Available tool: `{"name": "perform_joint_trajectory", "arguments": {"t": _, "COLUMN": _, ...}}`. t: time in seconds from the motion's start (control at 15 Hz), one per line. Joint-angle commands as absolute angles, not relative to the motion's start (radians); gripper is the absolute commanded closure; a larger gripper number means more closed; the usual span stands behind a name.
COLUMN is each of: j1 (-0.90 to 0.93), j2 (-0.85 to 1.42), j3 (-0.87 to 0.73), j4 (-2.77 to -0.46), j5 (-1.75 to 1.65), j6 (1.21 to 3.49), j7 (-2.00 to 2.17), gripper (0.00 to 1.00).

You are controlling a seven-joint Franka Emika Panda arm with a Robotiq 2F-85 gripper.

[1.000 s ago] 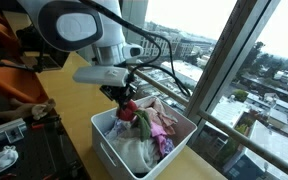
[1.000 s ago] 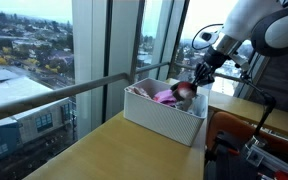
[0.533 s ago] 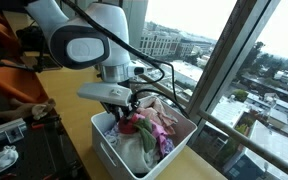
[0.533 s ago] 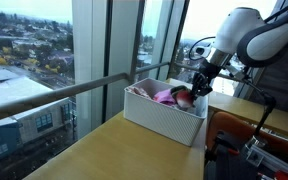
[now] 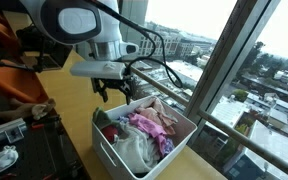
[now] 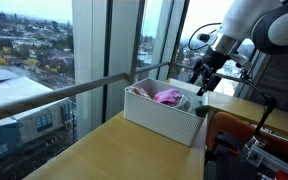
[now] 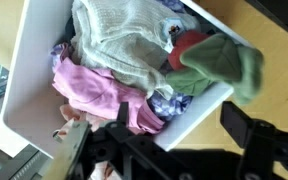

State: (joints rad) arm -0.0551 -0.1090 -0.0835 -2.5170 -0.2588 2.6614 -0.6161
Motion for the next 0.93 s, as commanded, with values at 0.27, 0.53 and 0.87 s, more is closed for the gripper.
{"name": "perform_joint_trajectory", "arguments": {"t": 0.27, "j1": 0.034, "j2": -0.38, "j3": -0.014, "j4": -2.659, "j5": -0.264, "j6": 2.574, "j7": -0.534, "gripper": 0.0}}
{"name": "perform_joint_trajectory", "arguments": {"t": 0.53, "j1": 0.08, "j2": -0.464, "j3": 0.018, "j4": -2.728, "j5": -0.27, "j6": 2.565, "j7": -0.468, "gripper": 0.0}}
{"name": "perform_joint_trajectory", "arguments": {"t": 0.87, "j1": 0.091, "j2": -0.442, "j3": 0.001, "j4": -2.723, "j5": -0.269, "j6": 2.585, "j7": -0.48, "gripper": 0.0}}
